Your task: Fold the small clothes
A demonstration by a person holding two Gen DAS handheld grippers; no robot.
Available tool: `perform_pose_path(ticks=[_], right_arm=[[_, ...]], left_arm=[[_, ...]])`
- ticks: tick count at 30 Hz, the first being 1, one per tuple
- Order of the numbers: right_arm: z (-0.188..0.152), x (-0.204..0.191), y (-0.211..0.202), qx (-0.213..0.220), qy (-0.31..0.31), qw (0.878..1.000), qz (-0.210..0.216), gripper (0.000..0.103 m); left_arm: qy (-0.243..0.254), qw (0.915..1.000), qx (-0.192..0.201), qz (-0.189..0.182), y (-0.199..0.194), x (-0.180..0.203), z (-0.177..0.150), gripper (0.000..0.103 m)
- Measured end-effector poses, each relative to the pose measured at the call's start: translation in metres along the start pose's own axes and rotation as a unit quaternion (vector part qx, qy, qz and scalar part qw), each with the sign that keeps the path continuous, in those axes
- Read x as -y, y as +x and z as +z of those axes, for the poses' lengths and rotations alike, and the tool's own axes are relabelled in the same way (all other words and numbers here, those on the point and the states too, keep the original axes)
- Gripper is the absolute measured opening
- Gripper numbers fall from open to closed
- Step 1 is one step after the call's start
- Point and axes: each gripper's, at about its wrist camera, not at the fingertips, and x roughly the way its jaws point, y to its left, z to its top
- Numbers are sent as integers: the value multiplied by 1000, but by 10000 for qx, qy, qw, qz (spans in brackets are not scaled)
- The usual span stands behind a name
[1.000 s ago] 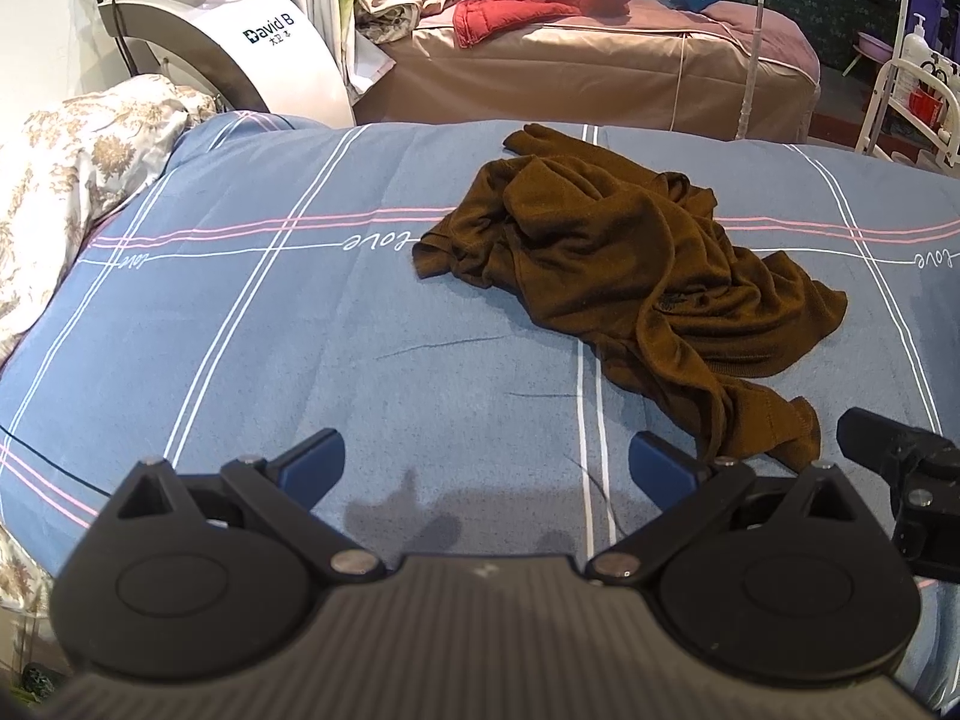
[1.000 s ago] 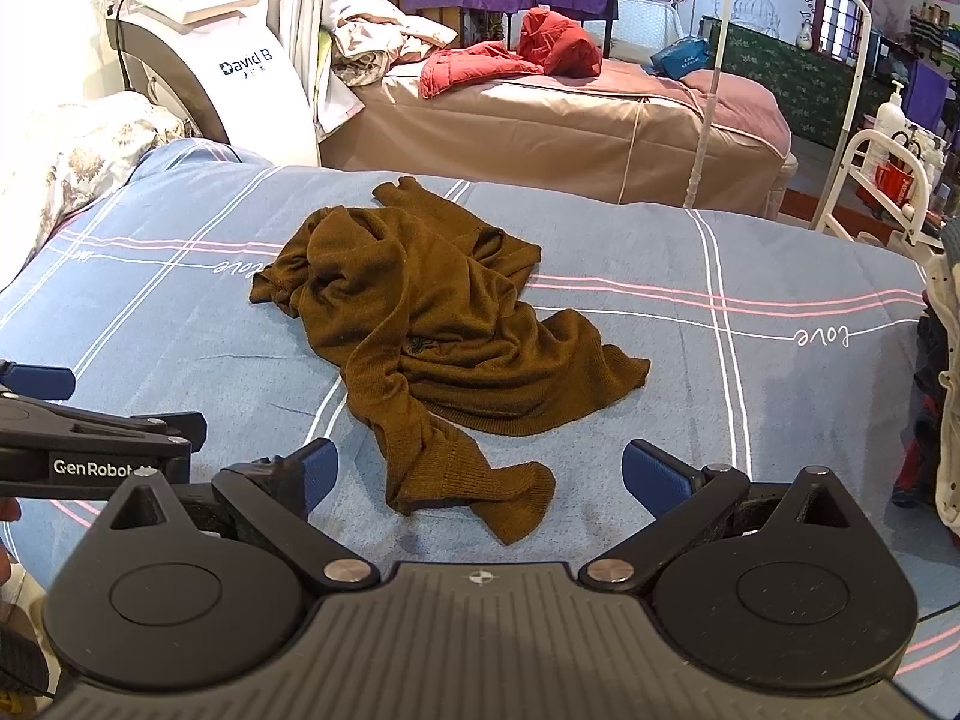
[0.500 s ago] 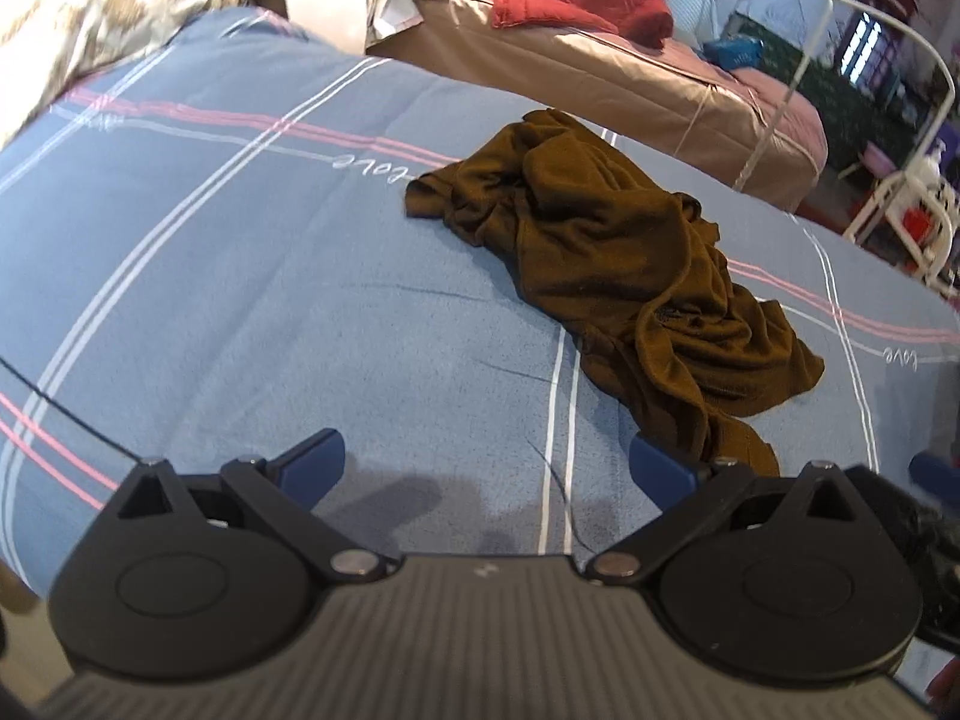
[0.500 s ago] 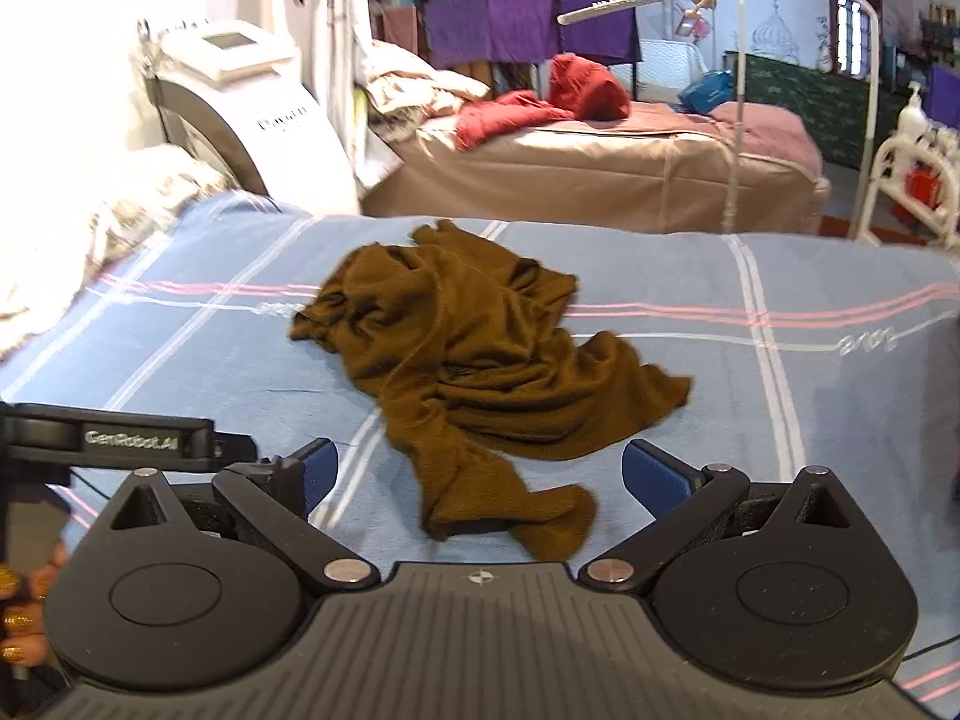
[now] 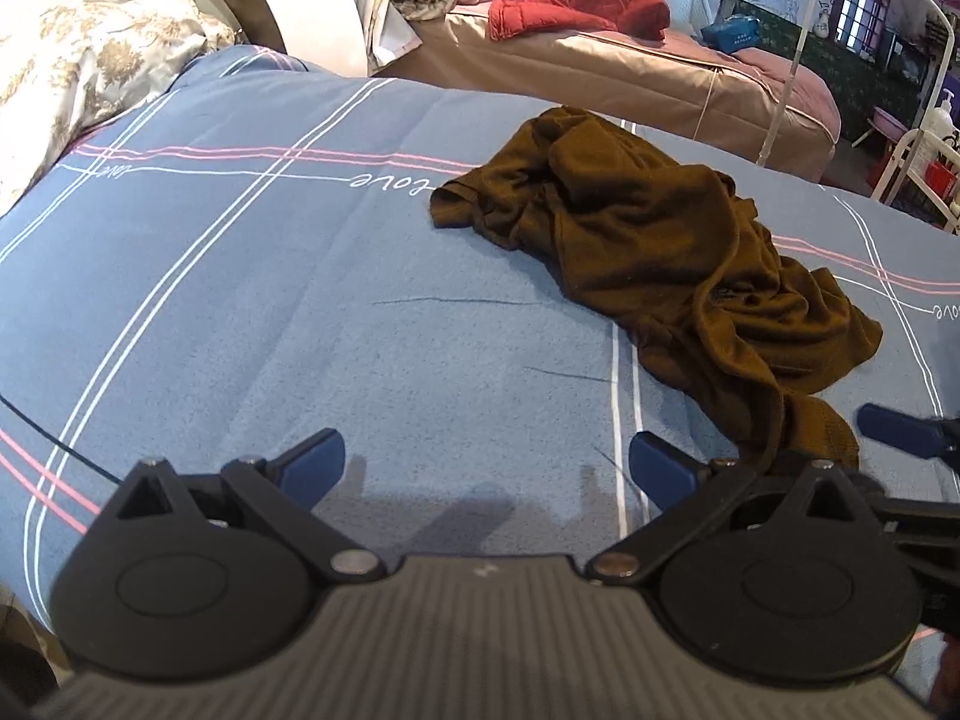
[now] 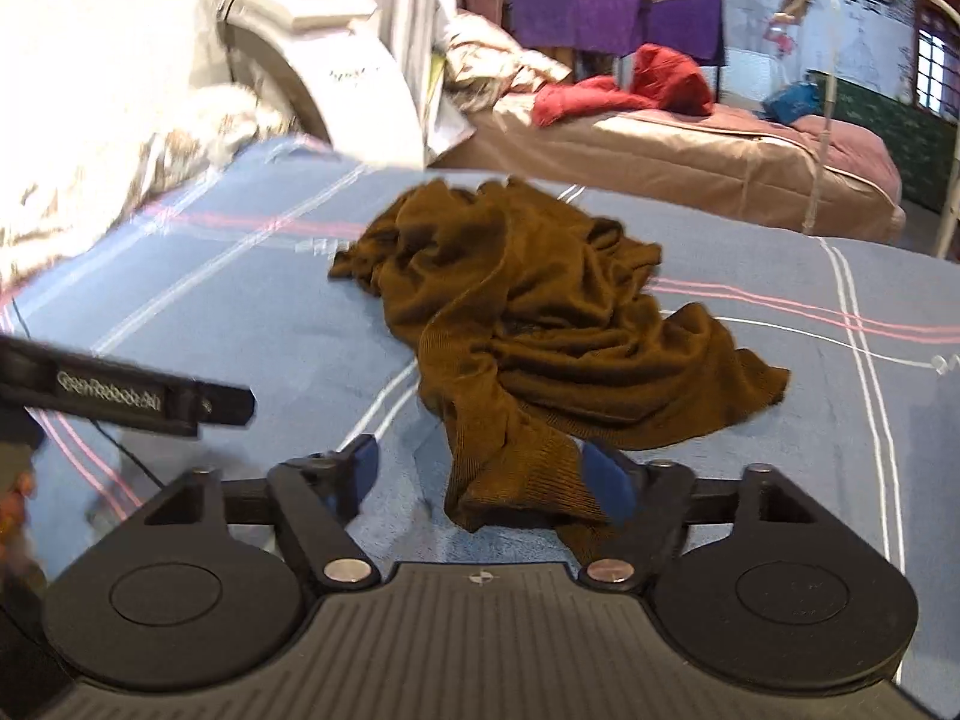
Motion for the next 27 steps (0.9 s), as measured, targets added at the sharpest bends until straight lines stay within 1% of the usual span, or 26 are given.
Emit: perform_pose_path(ticks=[2, 4, 6, 7, 8, 9, 10, 11, 13, 14, 16, 19, 21, 23, 24, 25, 26, 27], right_arm=[[-2, -5, 16, -246, -311, 9992, -55, 96], [-6, -9, 30, -402, -569, 9975, -124, 94], [-8, -12, 40, -483, -804, 9953, -251, 84], [-9, -13, 44, -492, -903, 9940, -376, 61], [-9, -14, 47, -512, -957, 9928, -513, 35], [-7, -14, 49, -530, -928, 9925, -599, 27], [-3, -13, 48, -532, -810, 9935, -591, 20], [0, -12, 47, -514, -613, 9958, -446, 18], [7, -12, 40, -442, -91, 9989, 85, 17], [11, -16, 36, -416, 152, 9983, 369, 17], [18, -29, 30, -349, 416, 9942, 930, 17], [24, -60, 30, -479, 532, 9806, 1826, 17], [23, -85, 33, -652, 562, 9634, 2540, 17], [17, -110, 35, -860, 573, 9415, 3208, 17], [14, -123, 36, -964, 484, 9298, 3520, 16], [10, -134, 35, -955, 346, 9231, 3710, 18], [7, -142, 33, -921, 203, 9244, 3697, 24], [5, -146, 33, -929, 115, 9305, 3540, 33]], left_arm=[[-33, 10000, -59, -35, 2, -4, 1, 103], [-24, 10000, -82, -8, 4, -8, 2, 103], [3, 9999, -111, 37, 6, -11, 3, 103], [7, 9999, -127, 57, 7, -12, 3, 103], [4, 9999, -141, 72, 7, -14, 3, 103], [3, 9999, -141, 81, 7, -16, 4, 103], [8, 9999, -119, 92, 6, -18, 5, 103], [7, 9999, -81, 135, 5, -20, 6, 103], [-23, 9996, 32, 294, 0, -27, 10, 103], [-53, 9991, 126, 412, -4, -31, 13, 103], [-102, 9975, 285, 638, -11, -41, 19, 103], [-105, 9925, 454, 1133, -26, -59, 33, 103], [-106, 9897, 595, 1299, -37, -70, 42, 103], [-137, 9900, 631, 1256, -47, -80, 50, 103], [-197, 9908, 638, 1177, -50, -82, 52, 103], [-230, 9924, 599, 1046, -50, -84, 53, 103], [-231, 9946, 528, 865, -48, -83, 53, 103], [-226, 9962, 446, 707, -45, -82, 52, 103]])
